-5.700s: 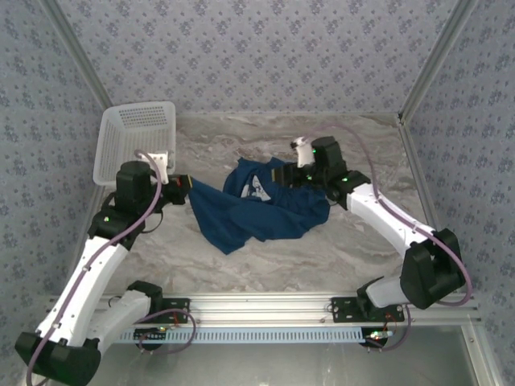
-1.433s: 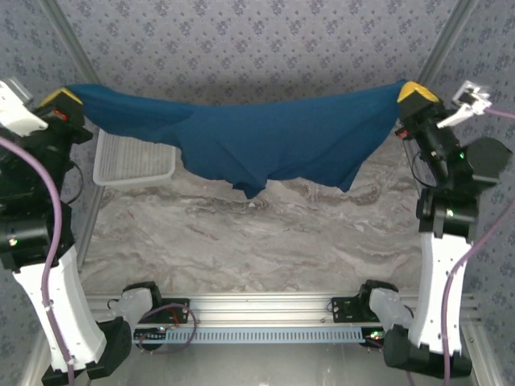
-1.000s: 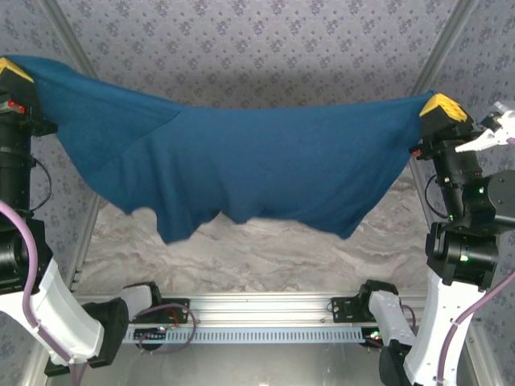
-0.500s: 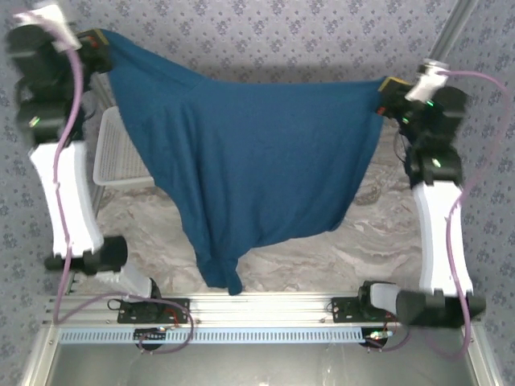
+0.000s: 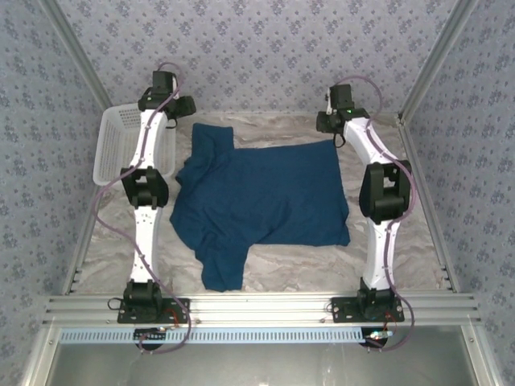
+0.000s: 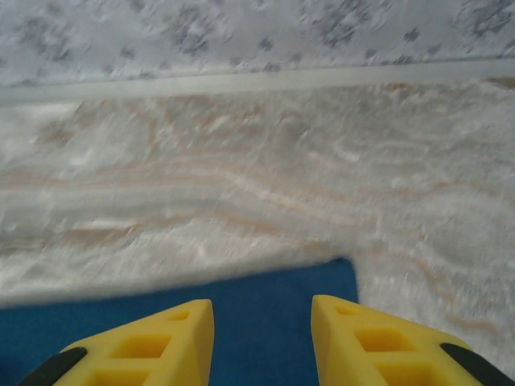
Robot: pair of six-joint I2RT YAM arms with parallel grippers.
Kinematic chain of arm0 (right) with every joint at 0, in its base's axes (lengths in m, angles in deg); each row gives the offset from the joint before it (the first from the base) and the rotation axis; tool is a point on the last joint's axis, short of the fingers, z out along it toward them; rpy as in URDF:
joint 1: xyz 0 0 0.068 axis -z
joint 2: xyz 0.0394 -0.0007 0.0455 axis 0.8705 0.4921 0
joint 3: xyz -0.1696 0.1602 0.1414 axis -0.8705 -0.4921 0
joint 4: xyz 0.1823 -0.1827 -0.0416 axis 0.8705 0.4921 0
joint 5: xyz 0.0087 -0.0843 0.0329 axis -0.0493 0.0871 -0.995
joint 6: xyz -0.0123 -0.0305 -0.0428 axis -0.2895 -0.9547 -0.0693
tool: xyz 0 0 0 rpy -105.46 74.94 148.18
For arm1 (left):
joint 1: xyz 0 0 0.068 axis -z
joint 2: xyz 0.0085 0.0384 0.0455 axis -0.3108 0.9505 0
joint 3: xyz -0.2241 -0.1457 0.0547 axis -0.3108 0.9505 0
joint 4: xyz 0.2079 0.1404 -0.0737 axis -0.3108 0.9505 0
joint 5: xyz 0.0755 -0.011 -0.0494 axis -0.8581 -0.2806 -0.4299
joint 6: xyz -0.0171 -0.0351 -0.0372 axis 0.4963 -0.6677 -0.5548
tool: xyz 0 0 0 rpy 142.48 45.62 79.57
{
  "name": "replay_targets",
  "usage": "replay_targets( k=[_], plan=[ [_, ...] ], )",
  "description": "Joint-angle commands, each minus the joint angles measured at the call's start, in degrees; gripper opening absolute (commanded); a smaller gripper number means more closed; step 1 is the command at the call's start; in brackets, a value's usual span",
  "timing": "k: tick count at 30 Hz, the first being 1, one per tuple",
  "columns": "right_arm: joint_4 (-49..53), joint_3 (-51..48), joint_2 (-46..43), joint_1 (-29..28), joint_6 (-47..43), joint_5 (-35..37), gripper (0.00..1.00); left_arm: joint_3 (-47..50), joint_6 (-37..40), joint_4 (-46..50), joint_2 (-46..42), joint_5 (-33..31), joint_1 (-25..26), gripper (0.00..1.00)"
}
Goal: Fold the inside-out t-shirt
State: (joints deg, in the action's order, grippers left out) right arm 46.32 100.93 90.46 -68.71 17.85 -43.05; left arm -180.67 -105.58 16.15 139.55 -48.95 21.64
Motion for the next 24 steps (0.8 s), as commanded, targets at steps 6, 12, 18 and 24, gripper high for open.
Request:
replay_targets(
  k=[6,12,18,24],
  plan=[
    [0.4,-40.8,-30.8,-1.4,8.2,-1.6,0.48,29.3,0.5,-4.1,-33.0,-1.2,7.4,0.62],
    [10.5,-59.5,-44.5,-5.7,17.1,3.9,0.48,69.2,-6.3,-19.8,-53.7,2.0,14.1,0.62],
    [13.1,-68.6,-50.1,-9.2,23.7,6.7,0.48,101.5,-15.0,-28.9,-69.2,4.3,22.6,0.63],
    [9.9,-72.2,-48.7,-11.1,27.2,7.8,0.41,115.0,-20.5,-28.0,-74.5,5.0,31.5,0.65]
  ],
)
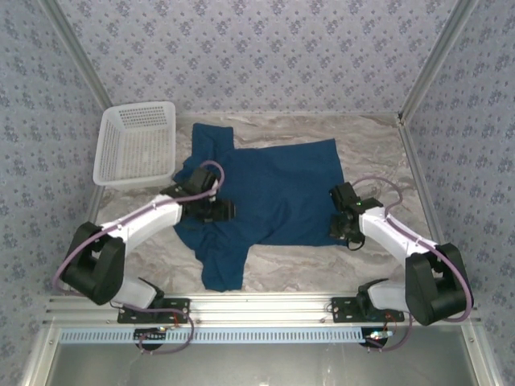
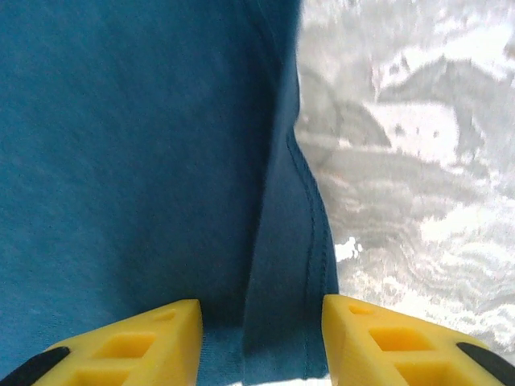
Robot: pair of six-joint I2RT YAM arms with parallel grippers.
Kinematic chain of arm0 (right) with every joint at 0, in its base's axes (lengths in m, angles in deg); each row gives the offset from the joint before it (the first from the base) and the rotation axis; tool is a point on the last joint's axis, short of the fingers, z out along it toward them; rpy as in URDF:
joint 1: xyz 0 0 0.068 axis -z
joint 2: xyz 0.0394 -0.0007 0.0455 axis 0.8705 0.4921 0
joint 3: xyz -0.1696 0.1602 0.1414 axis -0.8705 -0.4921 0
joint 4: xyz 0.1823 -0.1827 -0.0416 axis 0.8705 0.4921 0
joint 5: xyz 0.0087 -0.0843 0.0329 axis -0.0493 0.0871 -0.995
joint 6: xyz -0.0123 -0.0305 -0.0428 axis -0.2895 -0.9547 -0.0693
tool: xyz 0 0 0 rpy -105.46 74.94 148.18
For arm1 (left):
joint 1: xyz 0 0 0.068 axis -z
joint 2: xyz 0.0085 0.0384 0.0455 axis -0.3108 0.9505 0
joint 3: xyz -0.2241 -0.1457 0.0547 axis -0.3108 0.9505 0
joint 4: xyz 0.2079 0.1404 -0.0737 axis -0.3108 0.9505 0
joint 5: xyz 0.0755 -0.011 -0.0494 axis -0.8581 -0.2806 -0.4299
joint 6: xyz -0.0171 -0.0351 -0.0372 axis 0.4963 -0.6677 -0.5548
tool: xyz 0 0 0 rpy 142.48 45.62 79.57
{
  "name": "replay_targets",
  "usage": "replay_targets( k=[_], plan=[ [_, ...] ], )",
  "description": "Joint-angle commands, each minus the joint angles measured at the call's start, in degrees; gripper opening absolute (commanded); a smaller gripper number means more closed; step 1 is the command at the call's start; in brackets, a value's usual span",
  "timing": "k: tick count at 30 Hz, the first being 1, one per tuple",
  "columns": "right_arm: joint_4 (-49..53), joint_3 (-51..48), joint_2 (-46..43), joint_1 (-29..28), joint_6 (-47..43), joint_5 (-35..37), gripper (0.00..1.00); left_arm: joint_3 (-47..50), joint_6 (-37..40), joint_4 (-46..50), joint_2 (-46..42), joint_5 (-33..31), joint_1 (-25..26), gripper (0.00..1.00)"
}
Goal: Fold the inside-out t-shirt
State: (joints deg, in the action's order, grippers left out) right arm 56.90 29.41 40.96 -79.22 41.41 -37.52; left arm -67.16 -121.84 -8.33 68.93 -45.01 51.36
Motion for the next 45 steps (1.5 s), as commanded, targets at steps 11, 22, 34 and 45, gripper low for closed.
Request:
replay_targets(
  k=[11,22,34,45],
  plan=[
    [-2.4,2.5,4.5,4.7,0.6,2.5,0.06,6.4,-1.1,-10.1,6.0,-2.4,-3.4,0.63],
    [0.2,14.6,11.9,12.0,-8.7,2.3,0.02,6.3,0.9,-17.2,15.9,3.9,-17.4,0.61],
    [6.0,24.7,19.0,10.7,-15.9,17.0,0.12,5.9,3.1,-16.9,17.6,5.2,-19.9,0.6],
    [2.0,15.7,12.1,8.7,-11.0,-2.0,0.37,4.5,2.0,-15.8,8.7,4.9,-15.8,0.66]
  ],
)
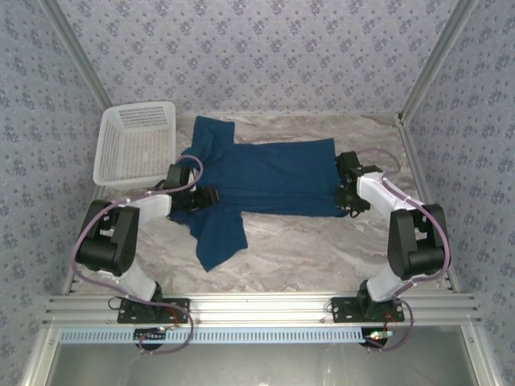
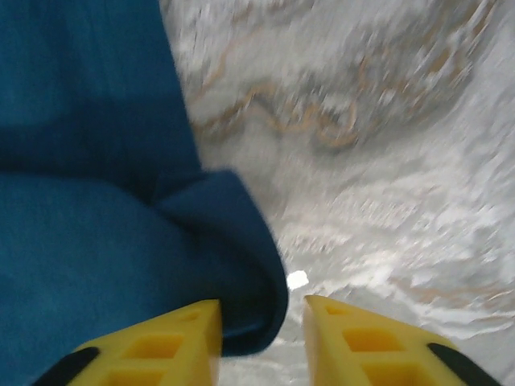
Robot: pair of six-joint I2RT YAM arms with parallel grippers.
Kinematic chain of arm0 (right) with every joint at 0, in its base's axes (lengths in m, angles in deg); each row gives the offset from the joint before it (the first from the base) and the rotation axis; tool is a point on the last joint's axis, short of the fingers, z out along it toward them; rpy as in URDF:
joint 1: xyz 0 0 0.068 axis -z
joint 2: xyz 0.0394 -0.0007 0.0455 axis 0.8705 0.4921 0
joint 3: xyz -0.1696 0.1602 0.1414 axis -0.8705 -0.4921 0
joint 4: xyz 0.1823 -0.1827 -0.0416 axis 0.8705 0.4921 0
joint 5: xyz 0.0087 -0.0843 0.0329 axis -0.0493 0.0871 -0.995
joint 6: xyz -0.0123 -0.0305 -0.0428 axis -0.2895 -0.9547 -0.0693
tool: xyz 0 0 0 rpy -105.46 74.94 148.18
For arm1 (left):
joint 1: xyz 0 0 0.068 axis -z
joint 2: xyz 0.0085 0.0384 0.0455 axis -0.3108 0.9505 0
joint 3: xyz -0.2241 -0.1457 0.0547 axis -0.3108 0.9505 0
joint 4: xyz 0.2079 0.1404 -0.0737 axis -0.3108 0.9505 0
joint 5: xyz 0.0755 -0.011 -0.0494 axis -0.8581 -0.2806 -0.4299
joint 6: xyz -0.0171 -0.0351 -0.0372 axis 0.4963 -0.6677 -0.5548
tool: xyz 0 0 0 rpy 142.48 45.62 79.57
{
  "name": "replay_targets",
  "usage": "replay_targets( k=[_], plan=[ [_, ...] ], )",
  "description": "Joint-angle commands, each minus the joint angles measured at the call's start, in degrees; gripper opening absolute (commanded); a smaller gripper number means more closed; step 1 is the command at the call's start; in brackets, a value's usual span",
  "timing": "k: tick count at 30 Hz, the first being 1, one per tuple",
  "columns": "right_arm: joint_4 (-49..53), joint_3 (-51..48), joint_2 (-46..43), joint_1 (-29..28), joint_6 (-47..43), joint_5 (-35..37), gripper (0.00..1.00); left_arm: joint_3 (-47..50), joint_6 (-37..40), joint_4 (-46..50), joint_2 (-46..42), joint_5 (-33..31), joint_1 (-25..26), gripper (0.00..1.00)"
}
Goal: Fold the inside-out t-shirt
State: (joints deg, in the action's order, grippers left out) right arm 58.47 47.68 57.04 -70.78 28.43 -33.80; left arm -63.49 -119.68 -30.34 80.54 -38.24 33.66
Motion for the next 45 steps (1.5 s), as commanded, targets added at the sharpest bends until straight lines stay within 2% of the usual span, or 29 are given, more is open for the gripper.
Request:
replay_targets(
  k=[1,5,8,12,15,19,24,29,34,37,40,45],
  plan=[
    [-0.4,-4.1,-5.1,0.4,2.4,-7.3,0.39,0.3,0.0,6.5,-4.6,-3.2,2.9,0.67],
    [-3.3,-8.4,-7.9,2.0,4.5,-9.4,0.44,-1.4,3.0,6.5,-8.8,-7.7,8.8,0.7],
    [-7.4,-10.6,-8.0,4.1,5.1,-12.1,0.44,-2.4,5.6,6.7,-8.8,-7.2,13.4,0.72],
    [-16.4,-13.6,-7.2,7.2,7.1,-18.6,0.42,-4.5,9.2,4.0,-4.5,-5.6,19.9,0.72],
    [-19.1,-14.1,-6.2,7.7,7.9,-20.3,0.41,-8.7,11.0,6.4,0.4,-9.2,23.5,0.72],
    [-20.4,-15.4,-5.7,8.3,8.1,-21.4,0.41,-10.6,9.2,8.8,4.0,-10.1,23.9,0.71],
    [-23.0,-17.3,-5.6,9.3,8.7,-22.5,0.39,-7.6,7.7,10.1,0.1,-10.8,23.9,0.71],
    [-22.7,-16.9,-6.2,9.8,8.3,-20.2,0.16,-2.3,2.4,18.4,-9.6,-15.6,24.2,0.72],
    [-21.3,-15.9,-7.1,9.5,7.2,-18.3,0.08,3.1,-4.7,33.3,-20.5,-20.6,24.3,0.72],
    [-20.5,-15.7,-8.3,9.3,6.5,-18.0,0.05,6.5,-9.8,39.9,-26.3,-18.8,24.3,0.73],
    [-20.0,-15.4,-8.9,9.1,5.7,-18.1,0.01,9.3,-13.2,42.8,-30.1,-13.2,24.8,0.74],
    [-19.8,-15.0,-8.7,9.1,4.5,-18.5,0.0,11.3,-18.1,44.7,-31.6,-9.6,29.7,0.76]
  ],
)
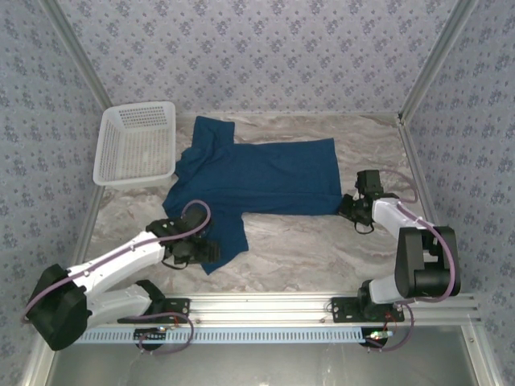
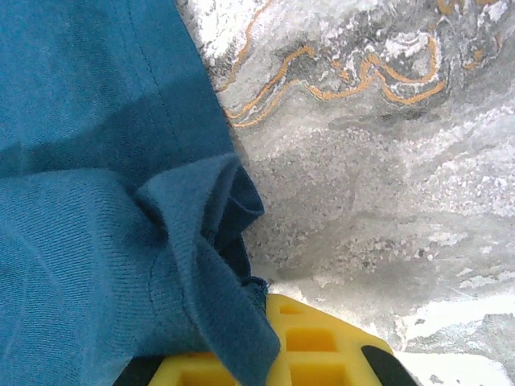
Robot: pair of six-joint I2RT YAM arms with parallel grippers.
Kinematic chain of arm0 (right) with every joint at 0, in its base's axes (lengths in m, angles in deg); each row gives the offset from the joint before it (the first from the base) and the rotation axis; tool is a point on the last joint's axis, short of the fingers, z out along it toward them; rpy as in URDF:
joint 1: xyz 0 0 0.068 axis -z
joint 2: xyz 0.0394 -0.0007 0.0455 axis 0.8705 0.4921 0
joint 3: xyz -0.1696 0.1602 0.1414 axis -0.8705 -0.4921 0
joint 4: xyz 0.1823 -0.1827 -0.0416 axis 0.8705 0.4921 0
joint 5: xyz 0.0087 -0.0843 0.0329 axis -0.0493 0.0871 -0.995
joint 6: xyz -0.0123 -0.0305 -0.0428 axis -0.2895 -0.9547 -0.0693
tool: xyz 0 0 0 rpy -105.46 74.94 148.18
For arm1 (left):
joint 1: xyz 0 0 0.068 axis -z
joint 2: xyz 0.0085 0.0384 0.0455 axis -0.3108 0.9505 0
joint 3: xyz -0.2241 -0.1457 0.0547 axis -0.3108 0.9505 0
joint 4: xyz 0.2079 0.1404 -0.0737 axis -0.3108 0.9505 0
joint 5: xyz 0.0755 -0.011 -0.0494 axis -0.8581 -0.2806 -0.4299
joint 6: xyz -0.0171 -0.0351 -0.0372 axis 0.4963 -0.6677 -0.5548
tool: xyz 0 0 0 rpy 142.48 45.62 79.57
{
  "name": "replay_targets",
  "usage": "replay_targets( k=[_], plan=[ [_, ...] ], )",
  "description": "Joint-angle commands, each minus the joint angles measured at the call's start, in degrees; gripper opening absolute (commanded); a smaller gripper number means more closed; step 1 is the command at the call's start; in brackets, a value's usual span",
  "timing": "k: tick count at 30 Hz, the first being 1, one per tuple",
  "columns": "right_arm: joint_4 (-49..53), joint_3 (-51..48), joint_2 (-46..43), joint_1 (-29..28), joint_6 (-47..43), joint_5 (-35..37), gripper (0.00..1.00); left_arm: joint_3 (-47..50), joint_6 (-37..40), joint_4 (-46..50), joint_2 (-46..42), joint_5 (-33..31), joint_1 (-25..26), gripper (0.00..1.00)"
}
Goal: Fold the inside-out t-shirt
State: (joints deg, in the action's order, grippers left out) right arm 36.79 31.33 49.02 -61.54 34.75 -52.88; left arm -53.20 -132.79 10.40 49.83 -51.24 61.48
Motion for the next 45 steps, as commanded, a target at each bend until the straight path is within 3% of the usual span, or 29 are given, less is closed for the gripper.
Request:
replay_targets(
  k=[1,5,12,22,26,30,37,41,45],
  plan=[
    [1.7,1.4,-0.6,-0.2,-1.8,0.5,0.0,1.6,-5.3,3.1,-0.7,4.2,2.2,0.76],
    [0.9,1.8,0.2,-0.2,-2.3,-0.3,0.0,3.4,-5.7,-3.6,2.3,7.1,2.8,0.72],
    [1.9,2.3,-0.6,-0.2,-3.0,-1.4,0.0,2.3,-4.7,-7.9,9.7,4.4,4.6,0.57],
    [1.8,1.8,-1.6,-0.1,-3.3,-1.3,0.0,4.1,-3.5,-11.4,13.2,0.1,4.8,0.23],
    [2.8,3.0,-1.4,-0.2,-3.8,3.0,0.0,3.9,-1.7,-14.2,13.4,-1.3,4.6,0.0],
    [5.5,5.0,-1.2,-0.3,-4.9,7.1,0.0,2.7,-1.4,-13.0,10.6,-4.0,3.8,0.0],
    [10.6,9.9,-2.3,-0.9,-7.9,14.2,0.0,-4.3,3.3,-7.2,-4.5,-5.8,-6.8,0.0],
    [12.0,13.9,-4.9,-0.7,-12.3,20.0,0.0,-12.7,8.6,-4.6,-12.2,-6.6,-19.3,0.0],
    [11.2,18.2,-7.8,0.2,-15.2,21.3,0.0,-22.1,11.9,-4.9,-14.8,-4.6,-31.8,0.0]
  ],
)
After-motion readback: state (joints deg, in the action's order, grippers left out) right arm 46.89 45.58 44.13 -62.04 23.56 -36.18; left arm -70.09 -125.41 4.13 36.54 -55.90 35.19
